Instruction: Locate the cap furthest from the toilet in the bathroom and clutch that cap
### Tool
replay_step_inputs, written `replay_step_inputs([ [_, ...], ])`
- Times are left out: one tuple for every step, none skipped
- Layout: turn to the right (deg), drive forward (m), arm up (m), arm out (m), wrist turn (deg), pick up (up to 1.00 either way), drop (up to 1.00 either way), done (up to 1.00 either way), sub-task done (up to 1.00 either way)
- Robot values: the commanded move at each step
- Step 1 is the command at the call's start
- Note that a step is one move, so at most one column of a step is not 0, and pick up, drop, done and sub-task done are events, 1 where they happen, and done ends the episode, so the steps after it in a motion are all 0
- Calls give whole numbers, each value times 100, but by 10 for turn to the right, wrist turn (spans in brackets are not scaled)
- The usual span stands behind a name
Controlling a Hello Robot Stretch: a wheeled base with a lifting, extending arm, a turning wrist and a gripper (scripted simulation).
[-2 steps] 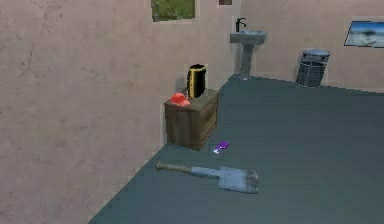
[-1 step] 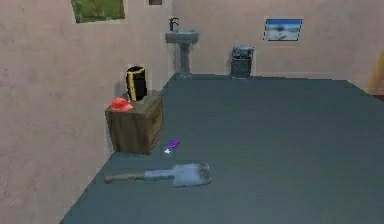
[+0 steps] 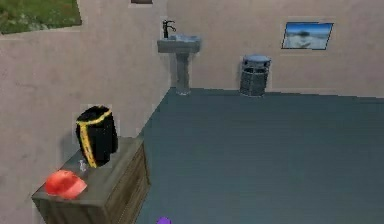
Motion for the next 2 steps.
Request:
replay_step_inputs([
  [60,0,0,0,0,0,0,0,0],
  [0,20,0,0,0,0,0,0,0],
])
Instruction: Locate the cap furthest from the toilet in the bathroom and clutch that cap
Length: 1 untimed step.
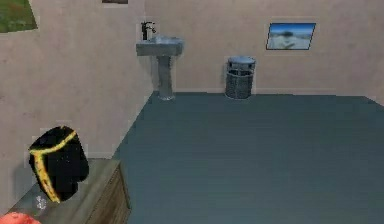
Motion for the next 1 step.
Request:
replay_step_inputs([
  [-450,0,0,0,0,0,0,0,0],
])
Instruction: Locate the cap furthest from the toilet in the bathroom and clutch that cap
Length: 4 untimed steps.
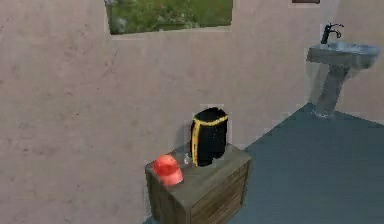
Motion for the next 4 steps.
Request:
replay_step_inputs([
  [-450,0,0,0,0,0,0,0,0],
  [-450,0,0,0,0,0,0,0,0],
  [360,0,0,0,0,0,0,0,0],
  [0,50,0,0,0,0,0,0,0],
])
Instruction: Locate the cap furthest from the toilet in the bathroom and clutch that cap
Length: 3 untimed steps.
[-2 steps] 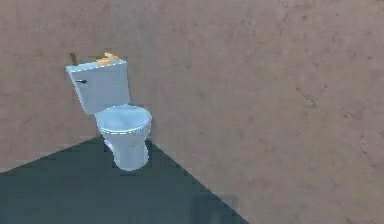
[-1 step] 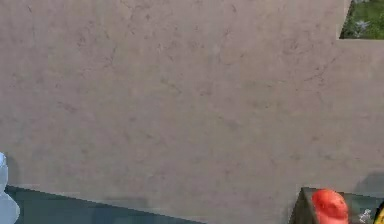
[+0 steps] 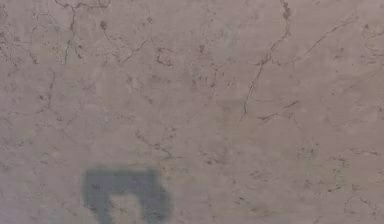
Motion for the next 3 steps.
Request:
replay_step_inputs([
  [-120,0,0,0,0,0,0,0,0],
  [0,0,50,0,0,0,0,0,0],
  [0,0,14,0,0,0,0,0,0],
])
